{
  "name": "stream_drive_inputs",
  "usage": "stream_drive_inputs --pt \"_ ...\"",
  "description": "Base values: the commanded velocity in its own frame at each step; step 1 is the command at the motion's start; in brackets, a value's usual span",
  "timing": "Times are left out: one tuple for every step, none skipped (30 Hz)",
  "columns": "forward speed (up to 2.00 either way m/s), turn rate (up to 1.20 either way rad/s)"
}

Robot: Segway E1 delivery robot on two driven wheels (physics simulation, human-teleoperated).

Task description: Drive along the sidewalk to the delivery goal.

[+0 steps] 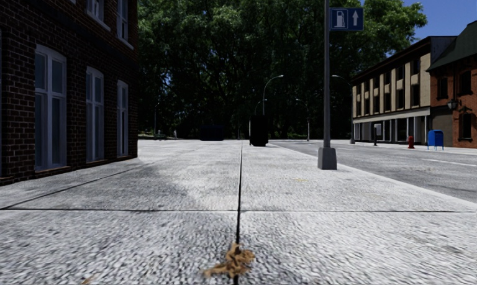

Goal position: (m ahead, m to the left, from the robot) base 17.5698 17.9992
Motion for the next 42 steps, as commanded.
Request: stream_drive_inputs --pt "2.0 0.0" --pt "2.0 0.0" --pt "2.0 0.0" --pt "2.0 0.0" --pt "2.0 0.0" --pt "2.0 0.0" --pt "2.0 0.0" --pt "2.0 0.0" --pt "2.0 0.0" --pt "2.0 0.0" --pt "2.0 0.0" --pt "2.0 0.0" --pt "2.0 0.0" --pt "2.0 0.0" --pt "2.0 0.0" --pt "2.0 0.0" --pt "2.0 0.0" --pt "2.0 0.0" --pt "2.0 0.0" --pt "2.0 0.0" --pt "2.0 0.0" --pt "2.0 0.0" --pt "2.0 0.0" --pt "2.0 0.0" --pt "2.0 0.0" --pt "2.0 0.0" --pt "2.0 0.0" --pt "2.0 0.0" --pt "2.0 0.0" --pt "2.0 0.0" --pt "2.0 0.0" --pt "2.0 0.0" --pt "2.0 0.0" --pt "2.0 0.0" --pt "2.0 0.0" --pt "2.0 0.0" --pt "2.0 0.0" --pt "2.0 0.0" --pt "2.0 0.0" --pt "2.0 0.0" --pt "2.0 0.0" --pt "2.0 0.0"
